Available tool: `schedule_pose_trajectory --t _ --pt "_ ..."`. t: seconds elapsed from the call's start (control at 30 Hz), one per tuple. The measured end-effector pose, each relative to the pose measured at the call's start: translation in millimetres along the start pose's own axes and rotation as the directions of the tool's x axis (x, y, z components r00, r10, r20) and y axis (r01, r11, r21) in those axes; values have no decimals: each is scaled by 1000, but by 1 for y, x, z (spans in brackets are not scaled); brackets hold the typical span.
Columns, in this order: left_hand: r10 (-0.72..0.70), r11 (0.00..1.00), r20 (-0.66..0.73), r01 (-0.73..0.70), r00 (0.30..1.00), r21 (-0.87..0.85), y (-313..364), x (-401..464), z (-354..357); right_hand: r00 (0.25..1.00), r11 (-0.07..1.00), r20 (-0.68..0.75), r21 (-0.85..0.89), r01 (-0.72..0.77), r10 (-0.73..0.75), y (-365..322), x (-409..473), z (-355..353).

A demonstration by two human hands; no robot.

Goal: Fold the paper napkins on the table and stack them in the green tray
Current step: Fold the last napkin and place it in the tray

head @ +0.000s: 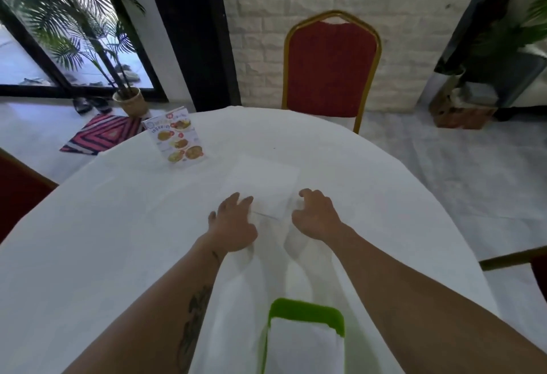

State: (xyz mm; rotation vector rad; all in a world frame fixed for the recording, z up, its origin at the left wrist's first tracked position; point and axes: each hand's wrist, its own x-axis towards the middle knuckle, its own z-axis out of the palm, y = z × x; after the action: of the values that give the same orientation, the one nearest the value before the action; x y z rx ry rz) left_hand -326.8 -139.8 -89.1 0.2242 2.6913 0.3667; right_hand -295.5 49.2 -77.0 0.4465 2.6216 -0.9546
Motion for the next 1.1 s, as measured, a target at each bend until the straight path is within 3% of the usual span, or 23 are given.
schedule_pose_trajectory --t 0.13,0.23,0.57,0.7,0.8,0.9,0.97,1.1 --pt "-33 990 -10 34 999 139 2 18 10 999 988 32 155 5 -10 -2 21 -3" --pt "-49 992 -33 53 998 114 7 20 23 998 964 64 267 -11 -6 -3 28 -2" --pt "149 985 -223 -125 963 119 9 -3 33 994 808 110 584 -75 12 -12 30 4" --pt "172 982 -307 -187 936 -22 -1 -7 37 991 704 127 701 -115 35 -19 33 6" --pt "123 961 -375 -204 919 -184 -7 -10 37 982 552 169 813 -187 84 -26 33 7" --pt "65 928 -403 -203 913 -312 -11 -15 36 976 471 188 855 -216 107 -31 34 9" --pt "25 904 -406 -194 913 -381 -14 -21 38 975 509 175 833 -219 133 -34 31 13" --pt "10 893 -397 -187 918 -409 -21 -27 40 979 720 113 665 -200 168 -37 26 20"
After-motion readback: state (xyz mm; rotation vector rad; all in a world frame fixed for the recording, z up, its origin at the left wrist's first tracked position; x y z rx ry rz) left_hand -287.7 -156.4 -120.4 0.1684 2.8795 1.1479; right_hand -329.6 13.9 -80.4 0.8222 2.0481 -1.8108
